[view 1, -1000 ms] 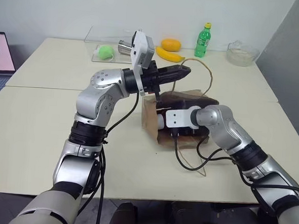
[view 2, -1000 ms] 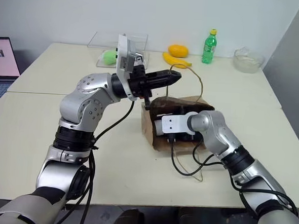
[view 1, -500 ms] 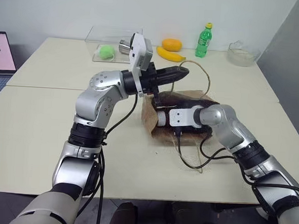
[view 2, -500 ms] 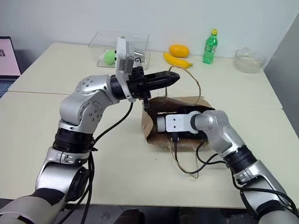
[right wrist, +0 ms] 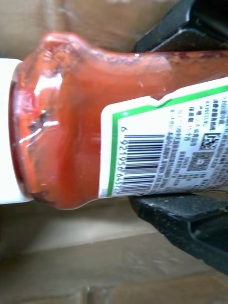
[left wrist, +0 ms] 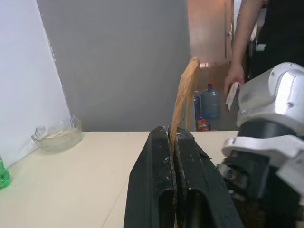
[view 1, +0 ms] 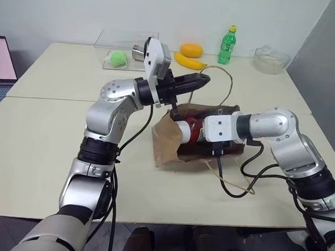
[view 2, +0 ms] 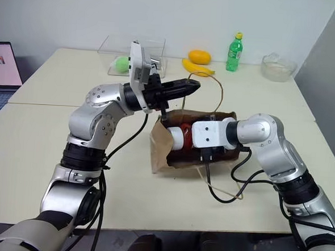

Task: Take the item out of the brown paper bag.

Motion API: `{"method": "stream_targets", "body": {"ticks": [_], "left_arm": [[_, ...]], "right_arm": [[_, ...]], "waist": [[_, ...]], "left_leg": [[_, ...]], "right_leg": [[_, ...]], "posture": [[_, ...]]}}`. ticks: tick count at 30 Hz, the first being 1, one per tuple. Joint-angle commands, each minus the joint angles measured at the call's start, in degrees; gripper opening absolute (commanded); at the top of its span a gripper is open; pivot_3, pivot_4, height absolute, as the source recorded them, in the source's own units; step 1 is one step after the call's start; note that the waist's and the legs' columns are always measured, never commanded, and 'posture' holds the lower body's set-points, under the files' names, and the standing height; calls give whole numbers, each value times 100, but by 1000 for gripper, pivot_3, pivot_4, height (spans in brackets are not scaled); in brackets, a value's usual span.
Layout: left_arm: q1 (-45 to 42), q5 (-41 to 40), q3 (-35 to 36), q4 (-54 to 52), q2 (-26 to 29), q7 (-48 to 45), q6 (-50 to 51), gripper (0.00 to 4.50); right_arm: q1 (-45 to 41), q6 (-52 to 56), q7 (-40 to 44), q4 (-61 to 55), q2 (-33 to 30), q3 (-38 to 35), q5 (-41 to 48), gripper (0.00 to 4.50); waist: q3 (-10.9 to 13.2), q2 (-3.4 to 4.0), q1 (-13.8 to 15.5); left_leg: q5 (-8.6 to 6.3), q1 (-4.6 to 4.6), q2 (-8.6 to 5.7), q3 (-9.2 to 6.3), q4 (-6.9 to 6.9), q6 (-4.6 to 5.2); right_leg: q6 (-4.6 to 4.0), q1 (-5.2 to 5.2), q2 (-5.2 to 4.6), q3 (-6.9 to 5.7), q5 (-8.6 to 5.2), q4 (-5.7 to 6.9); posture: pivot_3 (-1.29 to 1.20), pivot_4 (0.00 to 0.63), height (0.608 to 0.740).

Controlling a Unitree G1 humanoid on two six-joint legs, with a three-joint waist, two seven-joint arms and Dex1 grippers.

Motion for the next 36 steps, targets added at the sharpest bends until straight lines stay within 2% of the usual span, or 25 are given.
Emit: {"method": "stream_targets", "body": {"ticks": [1, 10, 14, 19, 24, 30, 33, 36], "left_arm": [[-161, 45, 29, -14, -9, 37, -134, 0], [-163, 131, 36, 80, -27, 75, -202, 0], [-134, 161, 36, 80, -39, 85, -224, 0], [-120, 178, 35, 79, -58, 96, -231, 0], [-107, 190, 18, 87, -74, 119, -242, 0], [-26, 221, -3, 27, -56, 139, -243, 0], [4, 219, -5, -18, -51, 158, -227, 0], [13, 223, -12, -39, -48, 163, -216, 0]], "right_arm": [[-56, 230, 268, -547, -125, -564, 763, 3035], [-43, 642, 391, -697, -454, -1106, 1703, 3035], [34, 1429, 290, -823, -491, -1597, 2500, 3035], [-71, 2037, -62, -907, -420, -2015, 3142, 3035], [-391, 2665, -822, -687, -139, -2719, 3863, 3035], [-830, 2356, -1588, 531, -453, -3602, 3697, 3034], [-573, 1973, -1772, 922, -699, -3478, 3250, 3034], [-240, 1167, -1828, 1489, -898, -2944, 2446, 3034]], "waist": [[0, 0, 2], [0, 0, 8], [0, 0, 9], [0, 0, 9], [0, 0, 6], [1, 1, 44], [1, 1, 39], [1, 1, 21]], "left_leg": [[0, 0, 0, 0, 0, 0], [0, -1, 1, -1, 0, 0], [0, -1, 3, -2, 0, 0], [0, -1, 4, -1, 0, 0], [0, -1, 4, 0, 0, 0], [0, -4, 2, 2, -1, 1], [-1, -9, 0, 7, -3, 2], [-3, -8, 0, 11, -3, 5]], "right_leg": [[0, 0, 0, -1, 0, 0], [0, 1, -2, -1, 0, -1], [0, 1, -1, -2, 0, -2], [0, 1, -2, 0, 0, -1], [0, 1, -2, 2, 0, 0], [-1, 1, -9, 1, 0, -5], [-1, 2, -11, 4, 1, -12], [1, 2, -11, 9, 0, -14]], "posture": [[0, 150, 740], [0, 150, 740], [0, 150, 740], [0, 150, 740], [0, 150, 740], [0, 150, 740], [0, 150, 740], [0, 150, 740]]}}
